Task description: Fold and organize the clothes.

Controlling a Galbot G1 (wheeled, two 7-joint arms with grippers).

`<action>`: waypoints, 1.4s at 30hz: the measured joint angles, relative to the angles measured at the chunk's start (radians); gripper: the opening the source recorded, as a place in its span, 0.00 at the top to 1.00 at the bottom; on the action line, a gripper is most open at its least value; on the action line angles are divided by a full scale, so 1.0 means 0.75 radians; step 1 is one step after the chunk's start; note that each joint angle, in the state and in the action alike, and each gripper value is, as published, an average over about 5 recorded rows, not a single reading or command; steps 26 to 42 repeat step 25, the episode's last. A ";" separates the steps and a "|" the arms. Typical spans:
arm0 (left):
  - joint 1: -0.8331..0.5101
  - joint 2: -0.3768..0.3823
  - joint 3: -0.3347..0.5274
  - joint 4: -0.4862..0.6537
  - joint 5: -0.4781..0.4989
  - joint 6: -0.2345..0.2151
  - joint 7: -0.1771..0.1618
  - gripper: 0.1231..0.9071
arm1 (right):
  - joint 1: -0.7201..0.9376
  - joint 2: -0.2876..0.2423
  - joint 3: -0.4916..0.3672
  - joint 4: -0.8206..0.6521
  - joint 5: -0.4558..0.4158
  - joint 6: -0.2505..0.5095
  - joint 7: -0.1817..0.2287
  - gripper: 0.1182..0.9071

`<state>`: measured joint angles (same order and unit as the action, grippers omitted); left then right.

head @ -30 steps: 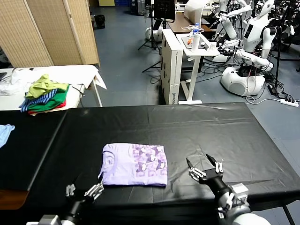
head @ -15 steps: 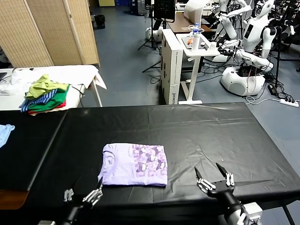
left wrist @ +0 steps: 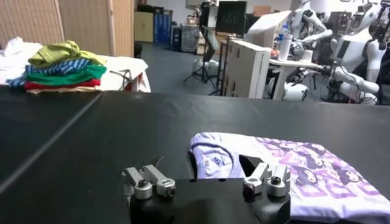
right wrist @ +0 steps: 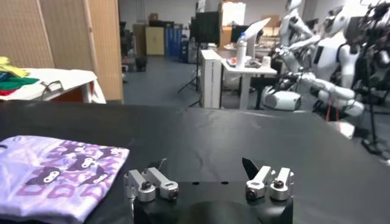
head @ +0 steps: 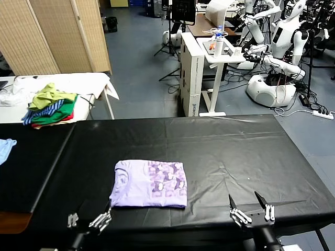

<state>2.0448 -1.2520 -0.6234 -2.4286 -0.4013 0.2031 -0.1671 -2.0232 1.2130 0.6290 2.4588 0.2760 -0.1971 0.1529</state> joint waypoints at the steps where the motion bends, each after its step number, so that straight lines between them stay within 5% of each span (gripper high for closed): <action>1: 0.002 -0.001 0.000 0.000 0.001 0.000 -0.001 0.00 | -0.010 0.002 0.001 -0.002 -0.007 0.010 0.002 0.00; 42: 0.031 -0.008 0.002 0.005 0.014 0.011 0.004 0.00 | -0.080 0.026 -0.002 -0.016 -0.043 0.063 0.039 0.00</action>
